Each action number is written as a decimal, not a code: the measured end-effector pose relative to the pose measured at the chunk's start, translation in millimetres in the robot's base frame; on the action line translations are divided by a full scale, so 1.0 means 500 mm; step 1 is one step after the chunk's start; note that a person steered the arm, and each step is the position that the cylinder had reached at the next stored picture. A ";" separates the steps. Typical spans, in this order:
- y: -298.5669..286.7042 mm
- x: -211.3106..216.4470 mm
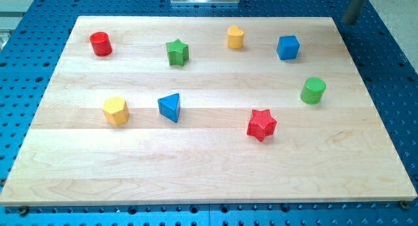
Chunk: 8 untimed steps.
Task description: Place your arm diagonal to the yellow heart
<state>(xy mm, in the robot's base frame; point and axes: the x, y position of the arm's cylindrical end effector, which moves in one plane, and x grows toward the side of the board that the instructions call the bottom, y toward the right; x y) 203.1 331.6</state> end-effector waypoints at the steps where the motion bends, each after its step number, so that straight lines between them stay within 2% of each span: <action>1: -0.160 0.000; 3: -0.208 0.000; 4: -0.324 0.000; 8: -0.387 0.000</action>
<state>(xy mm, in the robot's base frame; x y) 203.4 138.1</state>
